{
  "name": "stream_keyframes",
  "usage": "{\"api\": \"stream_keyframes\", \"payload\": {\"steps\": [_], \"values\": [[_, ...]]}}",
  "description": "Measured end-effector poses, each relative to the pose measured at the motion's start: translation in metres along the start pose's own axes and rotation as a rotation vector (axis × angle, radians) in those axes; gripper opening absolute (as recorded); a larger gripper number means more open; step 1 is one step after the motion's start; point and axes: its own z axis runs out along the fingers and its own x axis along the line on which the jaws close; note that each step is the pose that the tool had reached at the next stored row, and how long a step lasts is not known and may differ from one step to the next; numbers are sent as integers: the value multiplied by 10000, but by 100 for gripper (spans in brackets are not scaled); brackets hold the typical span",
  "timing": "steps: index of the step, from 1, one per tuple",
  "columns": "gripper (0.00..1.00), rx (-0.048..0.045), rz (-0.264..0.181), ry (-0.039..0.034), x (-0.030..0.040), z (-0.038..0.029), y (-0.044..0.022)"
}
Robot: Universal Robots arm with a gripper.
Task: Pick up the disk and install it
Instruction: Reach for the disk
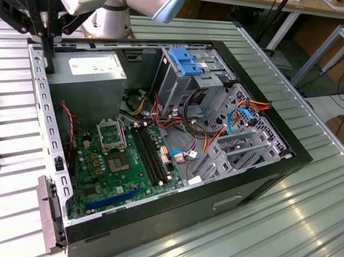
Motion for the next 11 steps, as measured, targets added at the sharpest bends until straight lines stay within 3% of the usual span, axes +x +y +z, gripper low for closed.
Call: {"api": "stream_keyframes", "payload": {"steps": [11], "values": [[10, 1, 0, 1, 49, -1, -4]]}}
